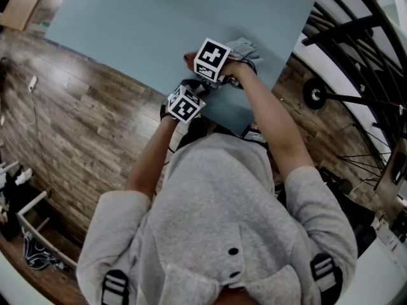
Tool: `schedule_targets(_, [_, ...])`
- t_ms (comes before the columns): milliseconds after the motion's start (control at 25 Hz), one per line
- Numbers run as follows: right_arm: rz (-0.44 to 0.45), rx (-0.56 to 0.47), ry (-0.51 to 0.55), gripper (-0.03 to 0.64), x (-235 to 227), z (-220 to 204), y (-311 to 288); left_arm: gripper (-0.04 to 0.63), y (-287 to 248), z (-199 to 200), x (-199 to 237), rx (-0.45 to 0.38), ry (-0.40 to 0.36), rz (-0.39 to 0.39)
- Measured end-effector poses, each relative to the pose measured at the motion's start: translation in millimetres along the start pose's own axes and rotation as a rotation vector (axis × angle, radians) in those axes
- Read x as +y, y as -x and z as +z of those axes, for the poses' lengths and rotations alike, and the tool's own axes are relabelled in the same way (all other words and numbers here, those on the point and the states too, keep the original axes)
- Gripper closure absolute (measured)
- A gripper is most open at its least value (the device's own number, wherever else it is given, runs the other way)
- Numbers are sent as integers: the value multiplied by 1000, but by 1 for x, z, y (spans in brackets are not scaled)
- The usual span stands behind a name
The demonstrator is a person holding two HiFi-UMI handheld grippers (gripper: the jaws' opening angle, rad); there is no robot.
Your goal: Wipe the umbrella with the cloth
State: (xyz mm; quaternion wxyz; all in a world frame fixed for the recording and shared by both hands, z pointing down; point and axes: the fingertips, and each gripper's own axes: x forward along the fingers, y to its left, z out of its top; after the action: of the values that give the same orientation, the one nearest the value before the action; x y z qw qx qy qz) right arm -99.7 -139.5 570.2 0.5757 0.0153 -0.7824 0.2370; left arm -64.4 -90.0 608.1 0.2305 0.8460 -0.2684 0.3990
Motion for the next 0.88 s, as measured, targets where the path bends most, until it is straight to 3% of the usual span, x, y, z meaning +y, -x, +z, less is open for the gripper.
schedule_targets(80, [39,-4,0,540,14,3,-5,440,1,-2,1,-1,8,2])
schedule_targets(280, [26,-46,-7,540,25,-1,-1,440,3,-2,0,-15,21,1])
schedule_targets(600, [126,-164,-80,540,44,-35,19,440,0,-1,-2,-16,24,4])
schedule_targets(880, [176,-128,-141,540,47,-82,0,440,2,-2,3,-20,35,3])
